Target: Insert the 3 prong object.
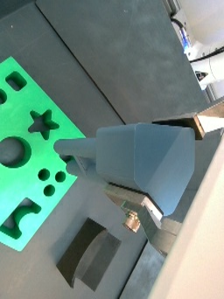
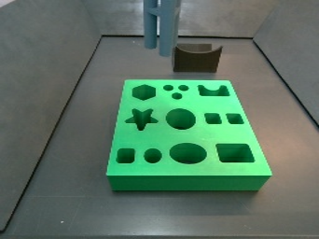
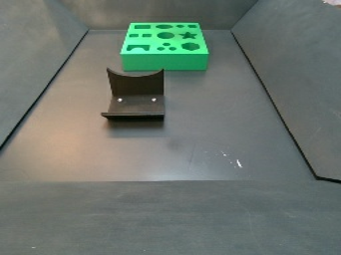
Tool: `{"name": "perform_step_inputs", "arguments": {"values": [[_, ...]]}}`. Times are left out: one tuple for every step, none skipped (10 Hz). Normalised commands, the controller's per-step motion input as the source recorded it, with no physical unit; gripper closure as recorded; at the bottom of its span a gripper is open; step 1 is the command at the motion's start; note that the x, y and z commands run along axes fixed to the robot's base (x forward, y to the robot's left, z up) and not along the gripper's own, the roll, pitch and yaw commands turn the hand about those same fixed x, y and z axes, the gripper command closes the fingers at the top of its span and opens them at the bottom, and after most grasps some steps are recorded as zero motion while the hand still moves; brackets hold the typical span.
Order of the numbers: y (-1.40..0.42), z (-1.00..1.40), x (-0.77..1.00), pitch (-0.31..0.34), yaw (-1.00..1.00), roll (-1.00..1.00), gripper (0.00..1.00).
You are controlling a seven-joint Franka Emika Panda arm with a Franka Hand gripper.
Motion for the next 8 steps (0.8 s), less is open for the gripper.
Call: {"name": "perform_step_inputs", "arguments": {"values": [[0.38,-0.77,0.63,0.000,-0.28,0.18,1.00],[0.35,-0.71,0.67,0.000,-0.30,0.19,1.00],[0.37,-0.68,0.57,0.000,-0.29,0.23,1.00],[0.10,-0.67,0.39,-0.046,-0.23,0.13,1.00],[0.00,-0.53,0.39,-0.020,-0.33,0.02,1.00],[0.00,-0.44,0.11,-0.097,-0.41,-0.20,1.00],[0.07,-0.43,0.00,-0.091,-0.40,-0.14,1.00],[0.16,-0.34,-0.02,-0.033,-0.43,-0.02,1.00]]}}
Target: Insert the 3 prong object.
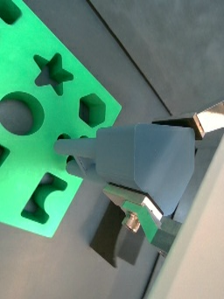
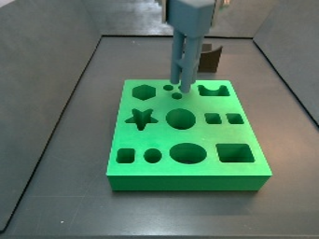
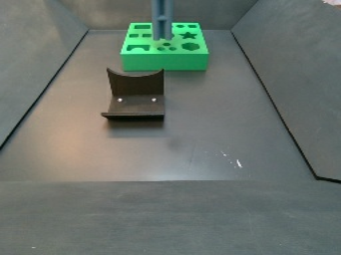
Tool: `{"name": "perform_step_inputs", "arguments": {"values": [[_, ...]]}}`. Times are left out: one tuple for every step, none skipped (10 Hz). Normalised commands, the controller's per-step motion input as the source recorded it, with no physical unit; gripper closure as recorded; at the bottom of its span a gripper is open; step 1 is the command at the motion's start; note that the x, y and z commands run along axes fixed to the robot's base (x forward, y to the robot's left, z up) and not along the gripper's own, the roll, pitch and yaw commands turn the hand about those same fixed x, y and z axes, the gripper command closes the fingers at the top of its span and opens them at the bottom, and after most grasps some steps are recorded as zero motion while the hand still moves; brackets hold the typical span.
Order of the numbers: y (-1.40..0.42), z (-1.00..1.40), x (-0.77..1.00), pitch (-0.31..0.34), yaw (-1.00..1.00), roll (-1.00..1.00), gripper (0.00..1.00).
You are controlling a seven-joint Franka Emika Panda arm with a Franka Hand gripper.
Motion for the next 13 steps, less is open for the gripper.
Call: {"name": "perform_step_inputs", "arguments": {"values": [[0.17,-0.17,-0.27,-0.029,-0.45,-0.04,1.00],[0.13,-0.08,-0.25,-0.017,-0.45,0.00,1.00],[0.04,-0.19,-0.09,-0.056,-0.26,-0.04,1.00],[0.00,-0.33,0.00,-0.100,-0.19,-0.08,1.00],[0.00,-0.44,0.22,-0.069,-0.09,-0.03,1.00],[0.00,-0.49,0.24,-0.051,-0.06,0.00,1.00],[0.00,-0.57,0.04,-0.130,0.00,0.00,1.00],[0.05,-0.57,-0.09,-0.179,0.03,-0.03,1.00],[0.12,-0.36,-0.22,-0.133,0.15,-0.24,1.00],[0.17,-0.27,-0.21,-0.093,0.19,-0.38,1.00],[0.16,-0.29,-0.16,-0.074,0.25,-0.28,1.00],[0.19,-0.36,-0.14,-0.126,0.31,-0.14,1.00],[0.00,-0.56,0.00,-0.080,0.00,-0.03,1.00]]}}
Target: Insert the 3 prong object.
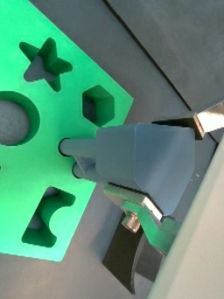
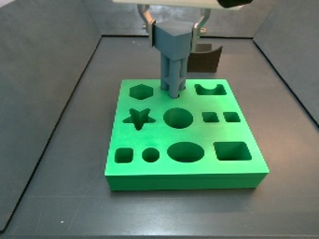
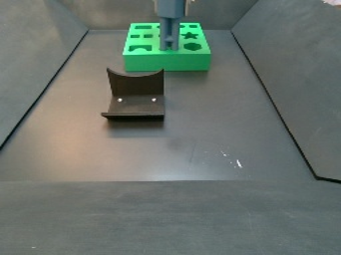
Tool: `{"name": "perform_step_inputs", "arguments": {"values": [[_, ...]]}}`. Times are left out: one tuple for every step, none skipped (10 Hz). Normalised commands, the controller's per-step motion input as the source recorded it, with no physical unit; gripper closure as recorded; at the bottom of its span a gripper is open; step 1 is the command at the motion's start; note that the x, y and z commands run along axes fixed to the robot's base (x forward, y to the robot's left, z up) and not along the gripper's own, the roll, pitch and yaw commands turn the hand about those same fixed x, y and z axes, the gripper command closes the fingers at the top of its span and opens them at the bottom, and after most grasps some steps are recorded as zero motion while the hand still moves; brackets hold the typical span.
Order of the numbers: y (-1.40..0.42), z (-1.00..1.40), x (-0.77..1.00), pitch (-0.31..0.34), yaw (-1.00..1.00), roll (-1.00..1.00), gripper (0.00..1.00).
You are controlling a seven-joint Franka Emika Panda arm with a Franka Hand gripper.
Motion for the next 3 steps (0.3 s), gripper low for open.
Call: {"name": "perform_step_inputs", "arguments": {"values": [[0.00,-0.18,0.00,-0.066,0.00,-0.06,1.00],[0.00,-0.24,0.08,-0.033,0.00,-0.07,1.00],[0.00,-0.13,0.21,0.011,-0.06,-0.06,1.00]]}}
